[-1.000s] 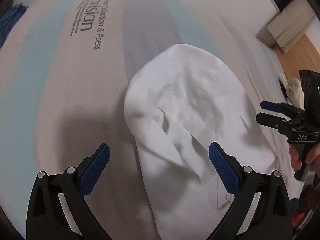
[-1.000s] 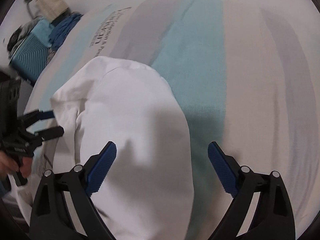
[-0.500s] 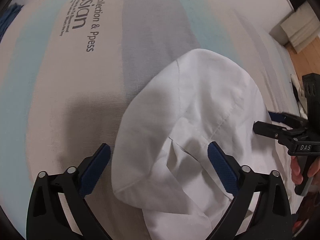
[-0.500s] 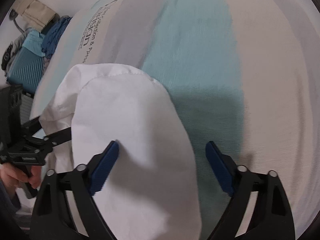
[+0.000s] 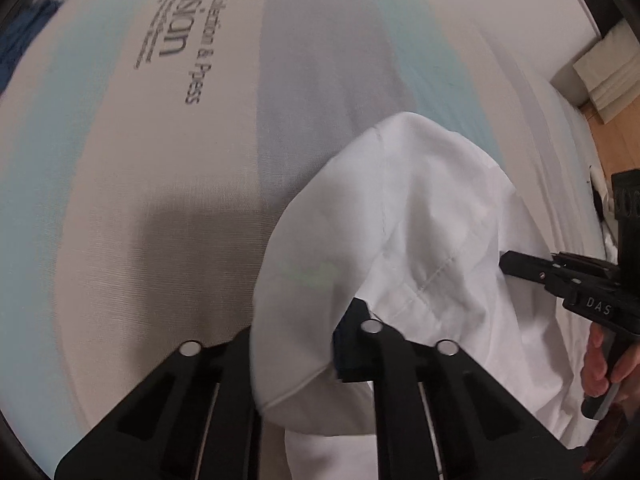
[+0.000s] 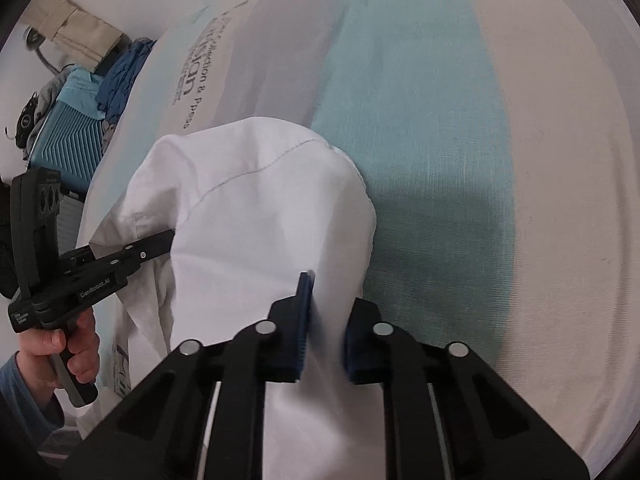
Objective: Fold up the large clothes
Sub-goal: 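Grasp the white hood with both tools and lift it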
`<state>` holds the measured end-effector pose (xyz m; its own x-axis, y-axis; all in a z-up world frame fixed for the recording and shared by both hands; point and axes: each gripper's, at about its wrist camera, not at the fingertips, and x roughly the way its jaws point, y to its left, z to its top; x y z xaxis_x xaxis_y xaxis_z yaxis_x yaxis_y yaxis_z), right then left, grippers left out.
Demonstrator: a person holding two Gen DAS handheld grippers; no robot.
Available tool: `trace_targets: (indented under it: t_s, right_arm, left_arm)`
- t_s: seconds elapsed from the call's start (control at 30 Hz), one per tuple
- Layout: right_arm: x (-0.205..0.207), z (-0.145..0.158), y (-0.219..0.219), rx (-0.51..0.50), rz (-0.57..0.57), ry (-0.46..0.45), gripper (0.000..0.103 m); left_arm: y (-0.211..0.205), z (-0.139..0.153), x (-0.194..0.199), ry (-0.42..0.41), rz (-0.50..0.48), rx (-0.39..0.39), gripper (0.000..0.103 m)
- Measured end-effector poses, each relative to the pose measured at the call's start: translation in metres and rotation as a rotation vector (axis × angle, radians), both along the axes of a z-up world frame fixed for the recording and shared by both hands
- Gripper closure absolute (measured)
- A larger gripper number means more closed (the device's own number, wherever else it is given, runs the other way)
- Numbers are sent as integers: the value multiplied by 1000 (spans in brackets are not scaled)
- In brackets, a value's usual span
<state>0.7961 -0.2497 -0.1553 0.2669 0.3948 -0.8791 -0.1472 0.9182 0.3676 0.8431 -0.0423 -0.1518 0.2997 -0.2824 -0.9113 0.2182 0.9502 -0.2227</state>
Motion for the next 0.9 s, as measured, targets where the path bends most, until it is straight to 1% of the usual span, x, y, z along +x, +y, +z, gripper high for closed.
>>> trace_targets:
  t_s: [0.13,0.17,0.3,0.33,0.4,0.47,0.63,0.7,0.8,0.9]
  right_arm:
    - [-11,17,1,-19,-5,-46,96]
    - [-16,23,3,-39,4,-66,96]
    - [-28,38,10,-66,24,-110,98]
    - [-30,42,12,-65,25,-117,98]
    - [-38,49,13,-64,22,-138,99]
    - [-49,57,15,-67,20,-170,99]
    - [-93,78,27,-89,30,-274,100]
    - [-112,86,35,-97,38,-311,100]
    - [-137,96,40,-100,48,-347,100]
    - [-164,103,39,-80,49,-362,100]
  left_arm:
    - [-3,15,-4,-49,-2,-12,100]
    - [-7,19,-6,-59,-4,-11,100]
    - [-10,32,-25,-99,-31,13,100]
    - [-13,39,-30,-122,-39,19,100]
    - [-5,45,-37,-147,-37,22,100]
    - [-5,52,-44,-166,-39,34,100]
    - [-3,74,-83,-259,-40,77,100]
    - [-2,79,-97,-275,-35,79,100]
    - [0,85,-122,-291,-11,81,100]
    - [3,91,-147,-319,13,95,100]
